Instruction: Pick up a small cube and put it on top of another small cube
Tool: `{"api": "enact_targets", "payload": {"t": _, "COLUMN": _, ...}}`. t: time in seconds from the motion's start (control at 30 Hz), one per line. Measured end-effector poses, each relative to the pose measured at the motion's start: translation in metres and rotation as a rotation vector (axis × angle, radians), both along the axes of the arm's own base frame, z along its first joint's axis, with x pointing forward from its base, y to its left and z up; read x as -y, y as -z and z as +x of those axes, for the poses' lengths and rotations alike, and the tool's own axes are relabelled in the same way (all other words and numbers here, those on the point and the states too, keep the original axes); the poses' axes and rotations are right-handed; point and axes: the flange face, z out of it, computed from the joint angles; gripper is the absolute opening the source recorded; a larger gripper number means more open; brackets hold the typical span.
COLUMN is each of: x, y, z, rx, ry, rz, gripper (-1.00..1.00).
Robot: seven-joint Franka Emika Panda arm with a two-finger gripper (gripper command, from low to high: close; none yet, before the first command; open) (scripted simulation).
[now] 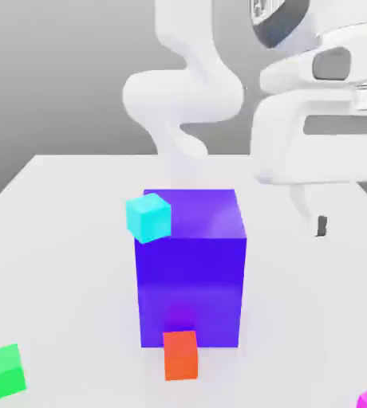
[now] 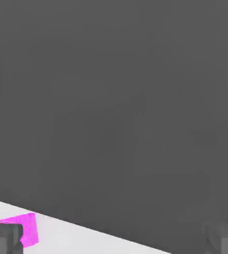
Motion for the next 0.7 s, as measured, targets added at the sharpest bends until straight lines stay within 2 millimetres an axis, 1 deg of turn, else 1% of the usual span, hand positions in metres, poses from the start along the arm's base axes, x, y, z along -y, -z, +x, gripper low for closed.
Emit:
{"api": "enact_targets", "payload": {"t": 0.1, "x": -0.021, "y": 0.051, "z": 0.004, "rx": -0.067, "ry": -0.038, "rz": -0.012, "gripper": 0.00}}
{"api": "enact_targets", "payload": {"t": 0.17, "x": -0.036, "y": 0.085, "z": 0.003, "rx": -0.111, "ry": -0.065, "rz": -0.019, "gripper": 0.00}}
{"api": "enact_targets", "payload": {"t": 0.27, "x": -0.060, "y": 0.138, "z": -0.004, "rx": -0.178, "ry": -0.109, "rz": -0.027, "gripper": 0.00}}
{"api": "enact_targets", "payload": {"t": 0.37, "x": -0.082, "y": 0.190, "z": -0.017, "rx": -0.245, "ry": -0.152, "rz": -0.032, "gripper": 0.00}}
{"api": "enact_targets", "payload": {"t": 0.43, "x": -0.087, "y": 0.222, "z": -0.019, "rx": -0.261, "ry": -0.161, "rz": -0.033, "gripper": 0.00}}
{"api": "enact_targets", "payload": {"t": 0.5, "x": -0.088, "y": 0.254, "z": -0.020, "rx": -0.265, "ry": -0.163, "rz": -0.033, "gripper": 0.00}}
{"api": "enact_targets", "payload": {"t": 0.53, "x": -0.088, "y": 0.265, "z": -0.021, "rx": -0.265, "ry": -0.164, "rz": -0.034, "gripper": -1.00}}
{"api": "enact_targets", "payload": {"t": 0.7, "x": -0.088, "y": 0.264, "z": -0.021, "rx": -0.265, "ry": -0.164, "rz": -0.033, "gripper": -1.00}}
